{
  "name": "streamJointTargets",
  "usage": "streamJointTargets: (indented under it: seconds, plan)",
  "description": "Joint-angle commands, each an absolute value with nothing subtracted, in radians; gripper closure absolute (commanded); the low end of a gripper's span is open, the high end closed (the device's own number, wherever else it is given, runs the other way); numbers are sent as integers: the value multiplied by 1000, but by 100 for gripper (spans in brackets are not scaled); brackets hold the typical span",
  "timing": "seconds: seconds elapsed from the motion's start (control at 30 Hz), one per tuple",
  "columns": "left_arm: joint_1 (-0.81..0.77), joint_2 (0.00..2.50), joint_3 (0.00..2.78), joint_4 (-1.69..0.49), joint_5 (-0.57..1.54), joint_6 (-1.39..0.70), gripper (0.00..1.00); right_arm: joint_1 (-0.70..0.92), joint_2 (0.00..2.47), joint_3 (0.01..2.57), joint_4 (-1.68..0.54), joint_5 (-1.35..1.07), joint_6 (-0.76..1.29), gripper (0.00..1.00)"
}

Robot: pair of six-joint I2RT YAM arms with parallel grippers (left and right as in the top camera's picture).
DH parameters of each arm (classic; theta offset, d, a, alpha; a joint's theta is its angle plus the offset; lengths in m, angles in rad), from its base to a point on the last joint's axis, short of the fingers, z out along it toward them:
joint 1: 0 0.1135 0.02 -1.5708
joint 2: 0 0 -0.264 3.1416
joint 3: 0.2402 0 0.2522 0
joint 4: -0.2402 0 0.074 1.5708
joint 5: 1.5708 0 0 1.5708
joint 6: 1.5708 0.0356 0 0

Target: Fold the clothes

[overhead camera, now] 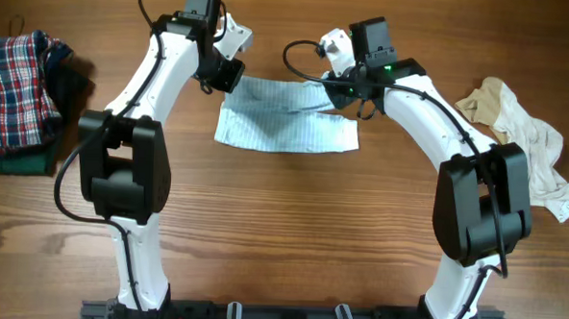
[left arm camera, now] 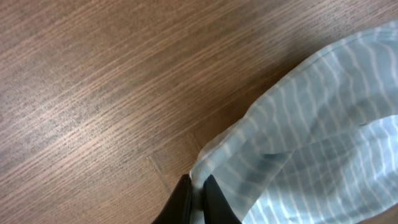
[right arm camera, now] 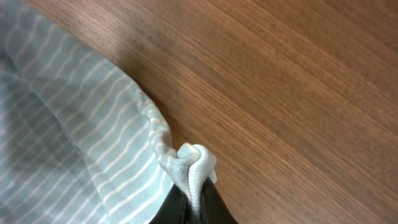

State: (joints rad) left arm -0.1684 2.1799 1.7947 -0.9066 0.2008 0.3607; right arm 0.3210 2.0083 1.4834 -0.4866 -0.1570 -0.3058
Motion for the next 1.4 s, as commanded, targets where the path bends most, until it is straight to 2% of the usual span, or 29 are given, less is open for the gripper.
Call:
streamJointTargets:
  seconds: [0.0, 0.77, 1.37]
  plan:
    - [-172, 2137, 1794, -933, 221, 359, 96, 323, 1985, 1498, -505, -173, -318, 95]
    - [-172, 2124, 1794, -1135, 247, 279, 96, 323, 1985, 1498, -622, -174, -311, 96]
    - [-232, 2126, 1667, -1140, 273, 272, 96, 322, 1986, 1498, -606, -173, -313, 96]
